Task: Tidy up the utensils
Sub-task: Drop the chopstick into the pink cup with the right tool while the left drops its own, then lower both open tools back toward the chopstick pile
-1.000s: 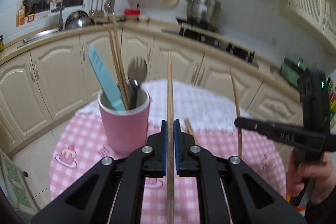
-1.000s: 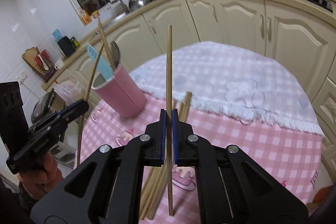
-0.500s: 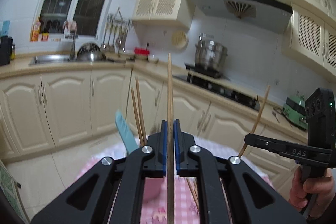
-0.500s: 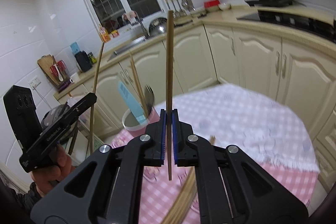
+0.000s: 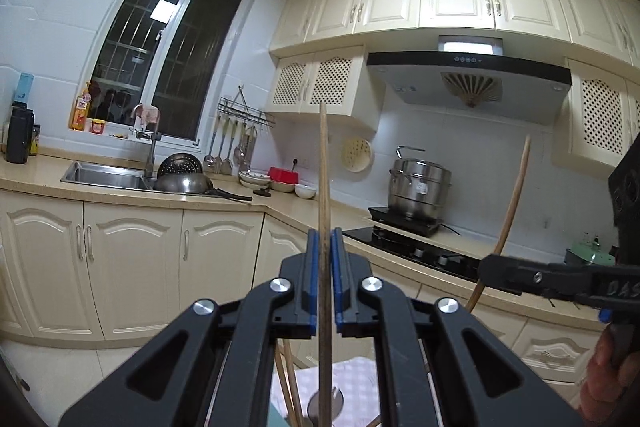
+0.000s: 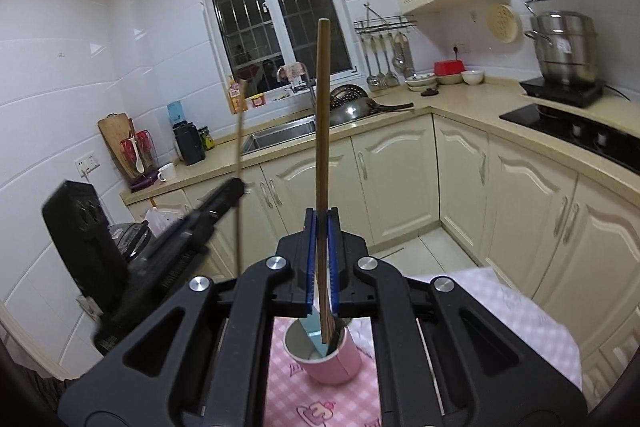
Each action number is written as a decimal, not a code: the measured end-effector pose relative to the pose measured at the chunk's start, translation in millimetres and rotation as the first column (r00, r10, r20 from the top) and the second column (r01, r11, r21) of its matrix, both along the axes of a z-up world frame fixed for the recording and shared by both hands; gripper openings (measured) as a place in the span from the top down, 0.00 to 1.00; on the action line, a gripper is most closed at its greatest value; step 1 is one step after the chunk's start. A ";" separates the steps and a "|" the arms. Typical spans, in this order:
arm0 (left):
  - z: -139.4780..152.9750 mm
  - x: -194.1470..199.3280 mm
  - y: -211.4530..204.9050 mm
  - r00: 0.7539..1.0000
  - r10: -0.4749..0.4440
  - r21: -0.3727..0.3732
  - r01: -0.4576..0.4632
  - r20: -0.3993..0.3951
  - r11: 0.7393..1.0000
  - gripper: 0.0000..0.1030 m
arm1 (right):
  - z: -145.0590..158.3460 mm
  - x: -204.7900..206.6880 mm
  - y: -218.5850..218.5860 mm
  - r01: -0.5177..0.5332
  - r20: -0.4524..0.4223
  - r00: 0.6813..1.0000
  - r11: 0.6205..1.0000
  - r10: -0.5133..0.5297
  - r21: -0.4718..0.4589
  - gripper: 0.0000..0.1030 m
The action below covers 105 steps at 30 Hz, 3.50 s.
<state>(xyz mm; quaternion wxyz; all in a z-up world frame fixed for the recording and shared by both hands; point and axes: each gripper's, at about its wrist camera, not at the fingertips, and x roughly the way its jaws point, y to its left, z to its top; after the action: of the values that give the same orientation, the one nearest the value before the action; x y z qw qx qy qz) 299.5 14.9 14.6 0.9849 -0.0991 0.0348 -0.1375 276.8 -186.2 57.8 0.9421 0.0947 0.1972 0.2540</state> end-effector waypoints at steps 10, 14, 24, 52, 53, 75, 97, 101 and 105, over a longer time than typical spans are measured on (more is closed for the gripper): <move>-43.1 33.3 -8.0 0.999 0.029 0.017 -0.028 -0.045 0.999 0.95 | -33.9 27.4 22.7 -0.027 -0.086 0.996 0.999 0.024 -0.026 0.94; -62.4 38.8 -7.9 0.997 0.031 0.040 -0.028 -0.072 0.999 0.94 | -50.6 37.1 29.7 -0.035 -0.133 0.991 0.998 0.029 -0.043 0.94; -82.5 21.1 9.6 0.991 0.039 0.061 -0.032 -0.129 0.998 0.32 | -78.8 38.4 -8.2 0.054 -0.217 0.975 0.997 -0.041 0.053 0.17; -66.1 -79.0 -18.2 0.958 0.029 0.215 0.035 -0.286 0.976 0.04 | -107.1 -38.4 -76.4 0.212 -0.311 0.928 0.977 -0.205 -0.011 0.06; -67.5 -79.3 -19.6 0.956 0.027 0.216 0.038 -0.294 0.976 0.04 | -110.4 -41.2 -77.8 0.218 -0.316 0.924 0.976 -0.214 -0.023 0.06; -172.5 -72.2 -68.8 0.822 0.034 0.334 0.193 -0.568 0.923 0.04 | -188.0 -66.1 -98.4 0.246 -0.458 0.837 0.954 -0.298 -0.171 0.06; -234.4 -65.8 -103.1 0.731 0.072 0.398 0.284 -0.679 0.873 0.04 | -231.4 -74.3 -89.1 0.194 -0.504 0.796 0.931 -0.334 -0.310 0.06; -237.4 -61.2 -105.0 0.719 0.088 0.411 0.288 -0.689 0.865 0.04 | -234.9 -74.9 -78.7 0.167 -0.491 0.803 0.919 -0.338 -0.358 0.06; -240.8 -59.8 -99.5 0.709 0.095 0.422 0.301 -0.698 0.855 0.04 | -239.8 -75.8 -64.3 0.127 -0.475 0.814 0.901 -0.334 -0.416 0.06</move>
<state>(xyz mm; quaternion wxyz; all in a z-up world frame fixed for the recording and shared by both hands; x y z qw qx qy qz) 239.7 -84.5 -226.1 0.8779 0.1212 0.4439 -0.1324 201.0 -250.5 -182.1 0.8739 0.0086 0.4826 0.0580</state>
